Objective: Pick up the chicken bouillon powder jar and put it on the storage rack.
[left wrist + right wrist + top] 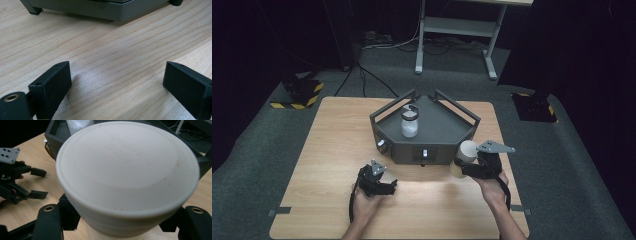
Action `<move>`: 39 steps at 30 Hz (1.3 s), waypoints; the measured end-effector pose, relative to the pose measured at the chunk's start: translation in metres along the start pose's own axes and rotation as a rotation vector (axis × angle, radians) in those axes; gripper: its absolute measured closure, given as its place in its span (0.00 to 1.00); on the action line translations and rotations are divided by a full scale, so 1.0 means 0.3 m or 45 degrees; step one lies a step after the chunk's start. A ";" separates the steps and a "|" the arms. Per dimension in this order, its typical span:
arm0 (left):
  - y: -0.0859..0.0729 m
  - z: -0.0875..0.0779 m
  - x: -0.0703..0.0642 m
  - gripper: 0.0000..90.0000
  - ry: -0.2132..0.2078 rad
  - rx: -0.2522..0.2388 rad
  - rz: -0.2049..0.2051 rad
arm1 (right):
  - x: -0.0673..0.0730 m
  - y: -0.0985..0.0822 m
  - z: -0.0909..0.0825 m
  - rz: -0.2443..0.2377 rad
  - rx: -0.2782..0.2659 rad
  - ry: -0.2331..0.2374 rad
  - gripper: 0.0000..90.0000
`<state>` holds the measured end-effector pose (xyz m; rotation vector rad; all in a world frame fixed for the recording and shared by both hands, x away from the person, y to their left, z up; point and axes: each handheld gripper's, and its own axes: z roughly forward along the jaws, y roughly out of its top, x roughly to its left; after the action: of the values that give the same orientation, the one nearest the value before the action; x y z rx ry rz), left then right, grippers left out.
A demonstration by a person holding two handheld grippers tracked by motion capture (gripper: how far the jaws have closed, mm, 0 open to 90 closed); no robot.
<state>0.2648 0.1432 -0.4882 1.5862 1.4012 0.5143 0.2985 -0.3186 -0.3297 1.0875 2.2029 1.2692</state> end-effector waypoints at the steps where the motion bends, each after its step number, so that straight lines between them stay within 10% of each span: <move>1: 0.000 0.000 0.000 0.09 0.000 0.000 0.001 | -0.001 0.007 -0.001 -0.003 -0.001 0.003 0.38; 39: -0.001 0.000 0.000 0.09 0.001 -0.003 -0.004 | -0.027 0.268 0.028 -0.063 -0.072 0.041 0.38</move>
<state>0.2646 0.1430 -0.4884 1.5818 1.4028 0.5142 0.3442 -0.2966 -0.2663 0.9918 2.1892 1.3279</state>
